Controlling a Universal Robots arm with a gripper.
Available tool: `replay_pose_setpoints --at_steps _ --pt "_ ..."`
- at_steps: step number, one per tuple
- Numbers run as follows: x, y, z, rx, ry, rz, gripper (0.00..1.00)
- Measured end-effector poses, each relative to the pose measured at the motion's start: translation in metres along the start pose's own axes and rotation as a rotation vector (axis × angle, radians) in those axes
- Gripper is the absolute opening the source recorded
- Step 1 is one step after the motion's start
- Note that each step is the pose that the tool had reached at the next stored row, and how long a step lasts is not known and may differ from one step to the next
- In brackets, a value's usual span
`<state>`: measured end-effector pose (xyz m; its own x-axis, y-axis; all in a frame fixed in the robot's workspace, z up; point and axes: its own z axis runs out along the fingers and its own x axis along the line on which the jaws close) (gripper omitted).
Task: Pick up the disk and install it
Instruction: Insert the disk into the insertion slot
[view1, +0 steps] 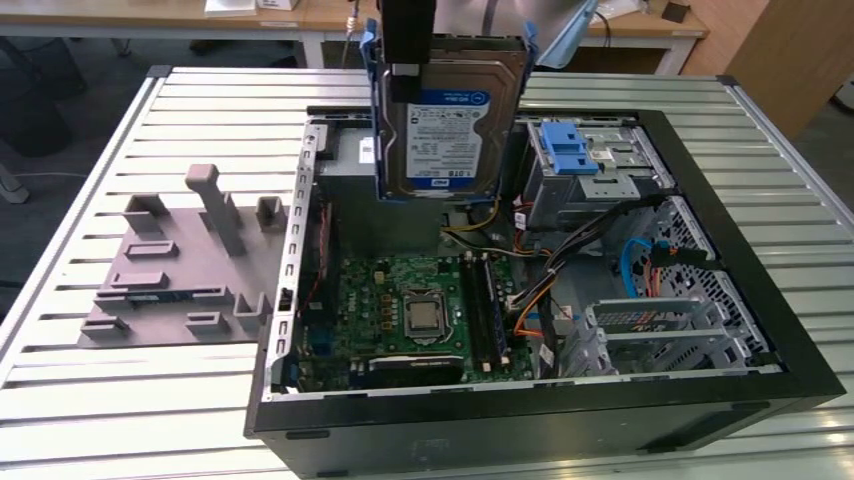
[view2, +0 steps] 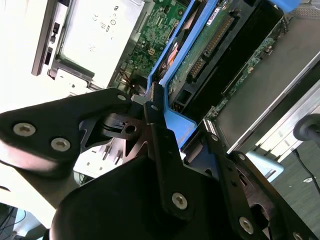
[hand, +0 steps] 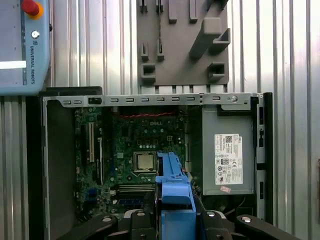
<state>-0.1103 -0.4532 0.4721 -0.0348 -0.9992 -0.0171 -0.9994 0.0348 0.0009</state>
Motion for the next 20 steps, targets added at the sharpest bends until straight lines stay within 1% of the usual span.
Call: replay_pose_setpoints --at_steps 10,16,20 --pt "0.0062 -0.0098 0.0001 0.0000 0.0002 0.001 0.37" --pt "0.0147 -0.0125 0.0003 0.0000 0.0002 0.001 0.37" --pt "0.0242 -0.0129 0.0006 -0.0001 0.0003 0.001 0.37"
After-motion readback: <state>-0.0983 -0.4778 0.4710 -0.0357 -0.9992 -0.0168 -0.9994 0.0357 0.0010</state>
